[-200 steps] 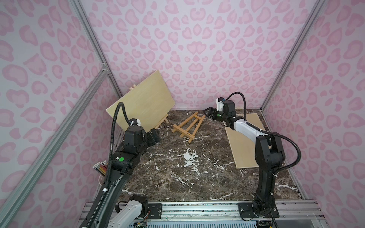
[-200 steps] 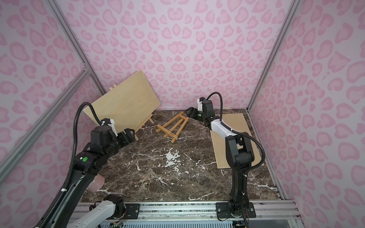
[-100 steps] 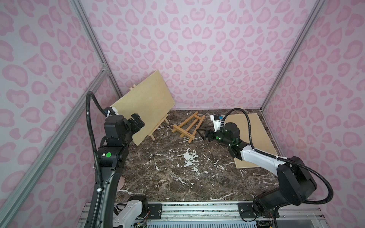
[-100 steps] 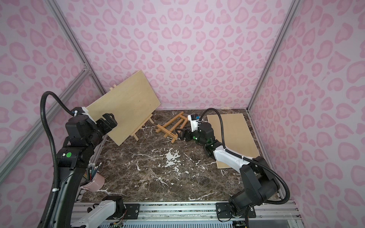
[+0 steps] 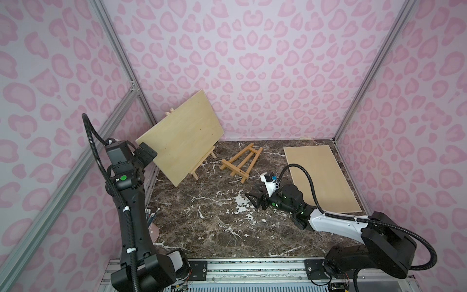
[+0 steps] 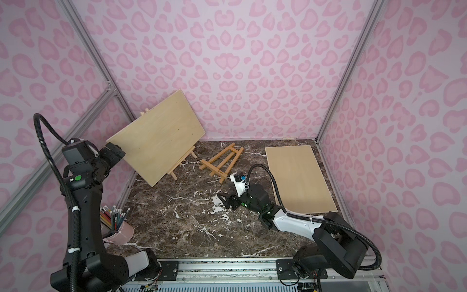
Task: Disassemble the easel
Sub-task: Pick up the drawing board from the easel.
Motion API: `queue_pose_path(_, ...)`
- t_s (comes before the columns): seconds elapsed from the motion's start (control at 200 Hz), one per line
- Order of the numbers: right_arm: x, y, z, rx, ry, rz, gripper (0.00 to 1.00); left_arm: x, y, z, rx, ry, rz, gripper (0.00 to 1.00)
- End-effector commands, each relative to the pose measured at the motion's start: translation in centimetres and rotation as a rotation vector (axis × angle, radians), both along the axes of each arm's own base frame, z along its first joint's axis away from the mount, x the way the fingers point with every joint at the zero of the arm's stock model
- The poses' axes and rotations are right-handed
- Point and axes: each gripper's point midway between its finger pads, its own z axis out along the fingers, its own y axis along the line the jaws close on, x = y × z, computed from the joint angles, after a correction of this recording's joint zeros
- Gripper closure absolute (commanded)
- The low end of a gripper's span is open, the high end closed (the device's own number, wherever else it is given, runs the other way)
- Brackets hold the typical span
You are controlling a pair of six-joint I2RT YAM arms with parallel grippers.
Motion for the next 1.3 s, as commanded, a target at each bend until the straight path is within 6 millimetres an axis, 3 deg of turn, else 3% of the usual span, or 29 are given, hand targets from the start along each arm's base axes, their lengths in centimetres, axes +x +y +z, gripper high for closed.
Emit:
queue_pose_path(0.0, -0.1, 0.3, 1.3, 0.030, -0.072, 0.013, 0.20, 1.6, -0.6, 1.0, -0.015, -0.086, -0.100, 0.06)
queue_pose_path(0.125, -0.5, 0.6, 1.3, 0.025, -0.087, 0.032, 0.20, 1.6, 0.4, 0.4, 0.018, -0.109, -0.108, 0.06)
queue_pose_path(0.225, -0.7, 1.0, 1.1, 0.024, -0.085, 0.052, 0.20, 2.7, 0.3, 0.2, 0.033, -0.142, -0.162, 0.06)
queue_pose_path(0.385, -0.9, 1.5, 0.7, 0.013, -0.080, 0.071, 0.21, 5.1, -0.1, -0.9, 0.011, -0.173, -0.273, 0.12)
queue_pose_path(0.485, -1.1, 1.7, 1.0, 0.015, -0.083, 0.083, 0.21, 5.5, -0.2, -0.4, 0.051, -0.204, -0.300, 0.12)
queue_pose_path(0.875, -1.9, 2.5, 1.0, 0.022, -0.087, 0.130, 0.21, 7.8, -1.5, -2.9, 0.045, -0.207, -0.474, 0.17)
queue_pose_path(1.215, -2.1, 3.1, 0.6, 0.009, -0.081, 0.153, 0.21, 7.7, -2.0, -4.3, 0.059, -0.207, -0.543, 0.32)
queue_pose_path(1.295, -2.2, 3.3, 0.5, 0.008, -0.077, 0.161, 0.21, 7.6, -2.0, -4.8, 0.075, -0.196, -0.545, 0.51)
